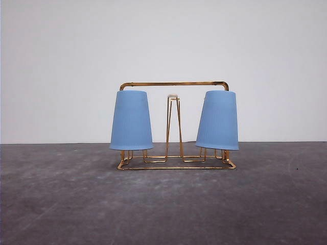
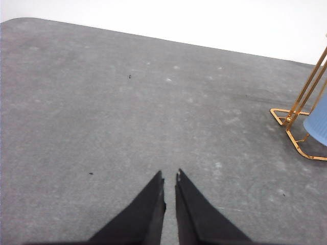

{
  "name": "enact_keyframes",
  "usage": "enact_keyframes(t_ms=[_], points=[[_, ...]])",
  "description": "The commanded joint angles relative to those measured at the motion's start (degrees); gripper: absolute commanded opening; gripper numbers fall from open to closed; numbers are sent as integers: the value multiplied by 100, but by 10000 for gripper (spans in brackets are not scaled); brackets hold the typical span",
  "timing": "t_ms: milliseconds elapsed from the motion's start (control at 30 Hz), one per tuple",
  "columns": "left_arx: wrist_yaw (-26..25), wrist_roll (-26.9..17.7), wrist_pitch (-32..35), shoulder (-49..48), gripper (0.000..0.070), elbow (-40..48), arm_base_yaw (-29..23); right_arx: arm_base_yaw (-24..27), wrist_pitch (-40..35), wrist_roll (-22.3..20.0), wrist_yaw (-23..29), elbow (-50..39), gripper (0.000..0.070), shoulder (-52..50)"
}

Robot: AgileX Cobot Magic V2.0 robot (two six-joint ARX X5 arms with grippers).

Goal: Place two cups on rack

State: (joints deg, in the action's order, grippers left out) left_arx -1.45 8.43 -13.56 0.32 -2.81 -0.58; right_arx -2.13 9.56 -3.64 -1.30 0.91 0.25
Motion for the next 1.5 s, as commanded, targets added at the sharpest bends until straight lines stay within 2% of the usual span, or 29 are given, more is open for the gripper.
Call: enact_keyframes(t_ms=[0, 1467], points=[[2, 2, -50, -7, 22, 79, -4, 7, -79, 17, 2, -24, 15, -4], [2, 2, -50, -7, 23, 79, -4, 7, -81, 17, 2, -24, 15, -4]])
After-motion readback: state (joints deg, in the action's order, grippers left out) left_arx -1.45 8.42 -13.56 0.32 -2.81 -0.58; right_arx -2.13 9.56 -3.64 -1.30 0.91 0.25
